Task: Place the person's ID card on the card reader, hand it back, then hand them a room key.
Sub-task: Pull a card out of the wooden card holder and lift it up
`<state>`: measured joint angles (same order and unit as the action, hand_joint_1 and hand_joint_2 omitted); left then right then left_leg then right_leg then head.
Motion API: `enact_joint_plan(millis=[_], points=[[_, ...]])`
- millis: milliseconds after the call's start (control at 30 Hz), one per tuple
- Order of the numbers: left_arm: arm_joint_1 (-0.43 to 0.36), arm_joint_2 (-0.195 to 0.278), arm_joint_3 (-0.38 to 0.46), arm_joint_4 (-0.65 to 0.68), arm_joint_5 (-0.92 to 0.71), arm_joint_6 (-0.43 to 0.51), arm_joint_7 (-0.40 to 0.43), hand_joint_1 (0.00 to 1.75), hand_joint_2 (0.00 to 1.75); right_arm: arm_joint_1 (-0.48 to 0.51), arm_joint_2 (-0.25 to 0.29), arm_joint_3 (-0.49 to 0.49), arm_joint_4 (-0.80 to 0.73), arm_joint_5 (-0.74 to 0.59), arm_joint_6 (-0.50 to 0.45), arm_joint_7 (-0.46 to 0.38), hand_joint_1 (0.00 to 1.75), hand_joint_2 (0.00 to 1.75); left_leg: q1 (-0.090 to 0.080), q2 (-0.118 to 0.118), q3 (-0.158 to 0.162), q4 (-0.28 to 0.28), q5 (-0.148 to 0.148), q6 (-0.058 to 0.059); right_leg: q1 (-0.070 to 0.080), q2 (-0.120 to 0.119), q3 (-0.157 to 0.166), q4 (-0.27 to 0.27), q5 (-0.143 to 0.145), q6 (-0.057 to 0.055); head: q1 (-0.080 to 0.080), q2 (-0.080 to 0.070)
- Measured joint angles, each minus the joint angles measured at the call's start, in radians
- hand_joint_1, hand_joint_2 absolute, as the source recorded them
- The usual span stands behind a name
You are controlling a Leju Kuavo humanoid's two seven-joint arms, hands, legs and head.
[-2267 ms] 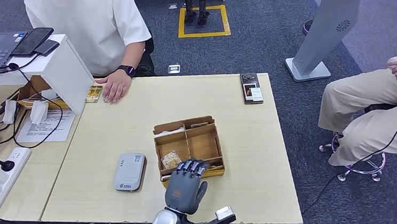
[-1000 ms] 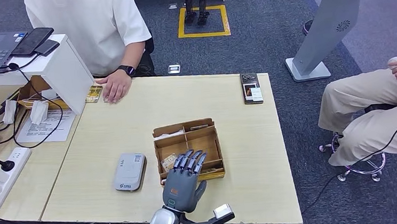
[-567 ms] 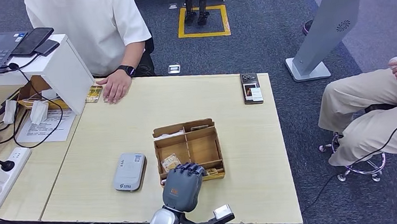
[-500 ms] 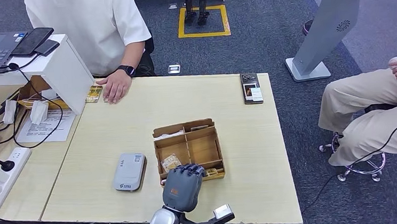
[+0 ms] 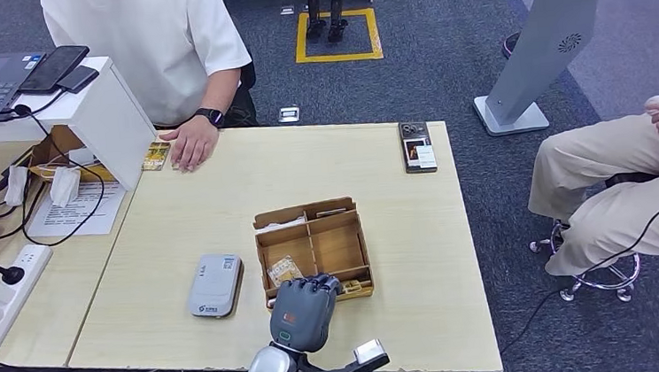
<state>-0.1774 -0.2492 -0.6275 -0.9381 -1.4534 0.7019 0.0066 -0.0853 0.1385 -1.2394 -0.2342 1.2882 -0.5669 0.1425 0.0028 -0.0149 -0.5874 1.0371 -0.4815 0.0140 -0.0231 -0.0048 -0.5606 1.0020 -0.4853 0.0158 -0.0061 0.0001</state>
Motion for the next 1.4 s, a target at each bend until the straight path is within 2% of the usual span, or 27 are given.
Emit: enact_joint_plan(millis=[400,533,933,1200,1400], points=[[0.005,0.000,0.006,-0.011,0.006,0.000,-0.017,1.75,1.75,0.000,0.000,0.000,0.000,0.000,-0.002,0.001,0.00,1.75,0.000,0.000,0.000,0.000,0.000,0.000,0.000,0.000,0.000,0.000,0.000,0.000,0.000,0.000],[0.006,0.000,0.007,-0.014,0.007,0.000,-0.022,0.03,1.75,0.000,0.000,0.000,0.000,0.000,-0.003,0.001,0.00,1.75,0.000,0.000,0.000,0.000,0.000,0.000,0.000,0.000,0.000,0.000,0.000,0.000,0.000,0.000],[0.069,-0.005,0.117,-0.164,0.027,0.000,-0.181,0.00,1.75,0.000,0.000,0.000,0.000,-0.003,-0.010,0.001,0.00,1.75,0.000,0.000,0.000,0.000,0.000,0.000,0.000,0.000,0.000,0.000,0.000,0.000,0.000,0.000],[0.117,-0.017,0.244,-0.262,0.154,0.000,-0.380,0.00,1.75,0.000,0.000,0.000,0.000,-0.011,-0.014,0.001,0.00,1.75,0.000,0.000,0.000,0.000,0.000,0.000,0.000,0.000,0.000,0.000,0.000,0.000,0.000,0.000],[0.131,-0.019,0.280,-0.301,0.186,0.000,-0.406,0.00,1.75,0.000,0.000,0.000,0.000,-0.011,-0.015,0.001,0.00,1.75,0.000,0.000,0.000,0.000,0.000,0.000,0.000,0.000,0.000,0.000,0.000,0.000,0.000,0.000]])
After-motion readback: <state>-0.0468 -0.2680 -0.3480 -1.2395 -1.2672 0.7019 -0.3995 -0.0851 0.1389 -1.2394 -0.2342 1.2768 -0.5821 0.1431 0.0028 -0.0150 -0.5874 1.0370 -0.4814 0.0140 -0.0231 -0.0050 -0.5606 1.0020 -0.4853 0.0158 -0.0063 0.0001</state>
